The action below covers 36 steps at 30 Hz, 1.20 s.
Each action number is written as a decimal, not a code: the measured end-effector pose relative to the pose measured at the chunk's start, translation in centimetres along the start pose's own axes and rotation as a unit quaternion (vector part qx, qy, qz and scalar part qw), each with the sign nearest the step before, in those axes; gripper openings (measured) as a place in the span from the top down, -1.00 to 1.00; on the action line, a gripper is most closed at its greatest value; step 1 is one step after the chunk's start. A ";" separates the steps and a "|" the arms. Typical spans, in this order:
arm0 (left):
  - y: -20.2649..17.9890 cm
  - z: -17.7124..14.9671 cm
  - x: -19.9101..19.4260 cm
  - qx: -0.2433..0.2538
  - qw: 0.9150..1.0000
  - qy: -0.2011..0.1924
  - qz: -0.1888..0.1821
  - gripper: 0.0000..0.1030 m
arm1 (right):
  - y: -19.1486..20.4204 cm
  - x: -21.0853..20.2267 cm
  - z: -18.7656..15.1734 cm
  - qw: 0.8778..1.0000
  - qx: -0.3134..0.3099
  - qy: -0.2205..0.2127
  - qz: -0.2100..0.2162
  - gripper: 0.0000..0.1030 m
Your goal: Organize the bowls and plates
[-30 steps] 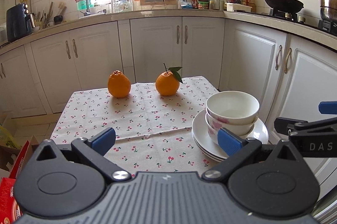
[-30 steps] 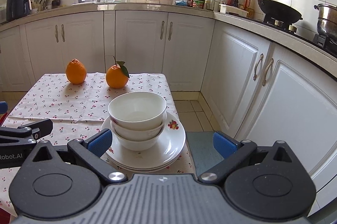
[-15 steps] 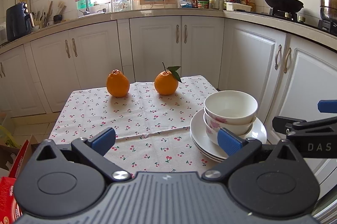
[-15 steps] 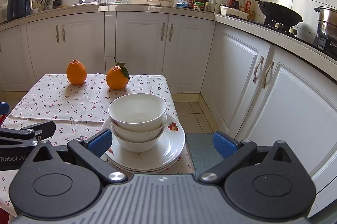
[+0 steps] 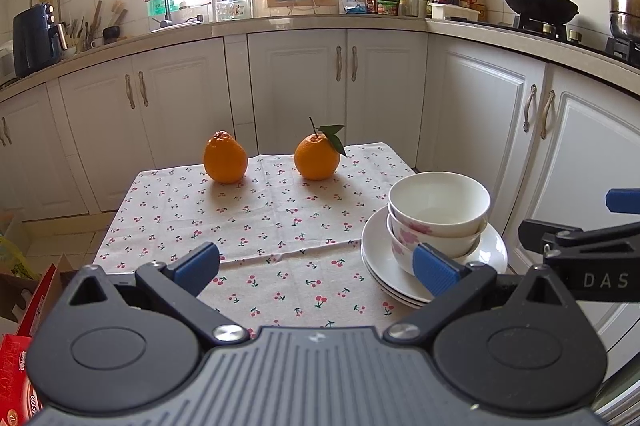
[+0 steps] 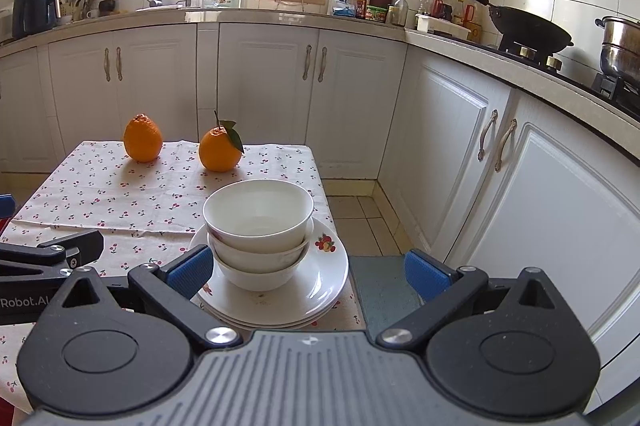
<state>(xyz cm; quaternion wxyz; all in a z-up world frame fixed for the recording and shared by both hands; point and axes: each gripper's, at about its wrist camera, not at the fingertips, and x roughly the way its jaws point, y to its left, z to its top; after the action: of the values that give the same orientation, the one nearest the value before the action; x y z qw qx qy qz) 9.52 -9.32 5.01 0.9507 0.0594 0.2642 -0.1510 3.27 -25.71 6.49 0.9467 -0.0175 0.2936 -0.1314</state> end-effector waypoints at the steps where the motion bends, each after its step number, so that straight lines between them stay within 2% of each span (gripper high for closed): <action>1: 0.0 0.0 0.0 0.000 1.000 0.000 0.000 -0.98 | 0.0 0.0 0.0 1.000 0.000 0.000 0.000 -1.00; 36: 0.0 0.2 0.1 0.001 1.000 0.004 -0.006 -0.98 | 0.3 0.1 0.2 1.000 -0.010 -0.002 -0.013 -1.00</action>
<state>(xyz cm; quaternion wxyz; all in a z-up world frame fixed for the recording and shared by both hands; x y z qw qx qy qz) 9.68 -9.39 5.13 0.9486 0.0597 0.2684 -0.1571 3.56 -25.47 6.53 0.9454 -0.0309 0.2924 -0.1407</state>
